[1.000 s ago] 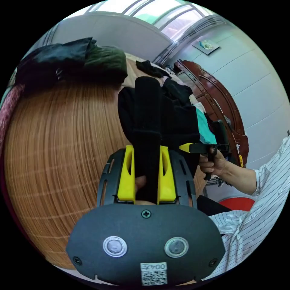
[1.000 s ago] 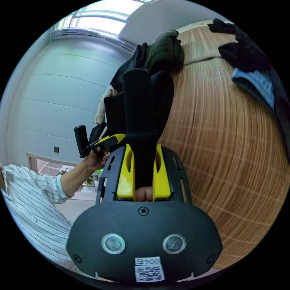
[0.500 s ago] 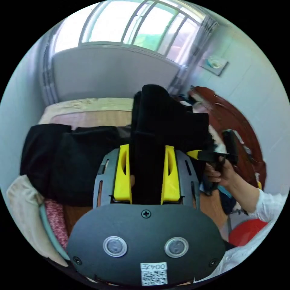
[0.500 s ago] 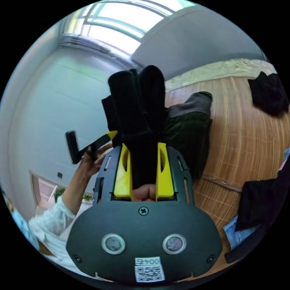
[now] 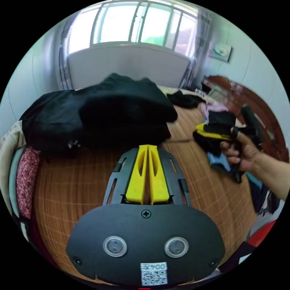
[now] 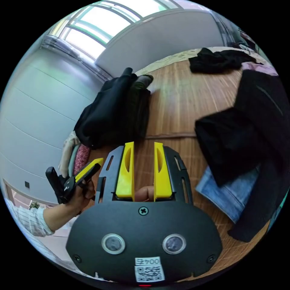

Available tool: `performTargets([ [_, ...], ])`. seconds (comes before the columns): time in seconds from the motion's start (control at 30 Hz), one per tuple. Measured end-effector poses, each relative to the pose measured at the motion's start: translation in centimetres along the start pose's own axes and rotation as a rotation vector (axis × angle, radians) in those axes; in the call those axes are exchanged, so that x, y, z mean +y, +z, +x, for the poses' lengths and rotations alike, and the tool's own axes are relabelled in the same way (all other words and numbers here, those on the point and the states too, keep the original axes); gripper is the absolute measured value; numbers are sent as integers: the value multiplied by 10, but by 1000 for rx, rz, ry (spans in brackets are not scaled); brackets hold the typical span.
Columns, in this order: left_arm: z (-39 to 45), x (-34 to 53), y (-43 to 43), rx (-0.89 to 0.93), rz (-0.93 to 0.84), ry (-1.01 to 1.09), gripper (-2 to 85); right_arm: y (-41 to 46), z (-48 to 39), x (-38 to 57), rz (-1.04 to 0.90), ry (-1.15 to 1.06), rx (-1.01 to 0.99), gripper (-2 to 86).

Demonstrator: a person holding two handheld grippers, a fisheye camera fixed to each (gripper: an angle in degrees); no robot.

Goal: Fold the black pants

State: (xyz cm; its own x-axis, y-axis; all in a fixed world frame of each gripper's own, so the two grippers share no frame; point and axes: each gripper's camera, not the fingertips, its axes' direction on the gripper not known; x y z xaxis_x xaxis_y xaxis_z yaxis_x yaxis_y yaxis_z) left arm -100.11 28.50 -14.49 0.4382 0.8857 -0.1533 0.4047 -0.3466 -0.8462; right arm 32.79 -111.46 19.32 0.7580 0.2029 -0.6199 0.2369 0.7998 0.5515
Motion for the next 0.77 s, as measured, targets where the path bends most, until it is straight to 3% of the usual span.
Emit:
performTargets([
  [0.1,43,50,41,-29,-104,133,14,-7,30,48,56,3,80,120],
  [0.2,28,47,61,127,-131,8,10,-20,56,72,40,12,147,124],
  [0.33,-50,26,120,719,-232,-353,7,-45,81,58,83,-3,178,125],
  [0.4,-84,32,143,934,-187,-473,5,-54,88,36,118,-35,182,127],
  [0.47,-120,47,157,1151,-22,-590,3,-61,97,-4,140,-98,191,130],
  [0.5,-128,50,157,1170,3,-607,2,-62,99,-15,145,-112,200,130],
  [0.57,-136,46,127,1087,115,-430,2,-66,106,-62,176,-176,277,125],
  [0.77,-170,32,110,964,6,-465,2,-63,119,-181,253,-407,607,73],
])
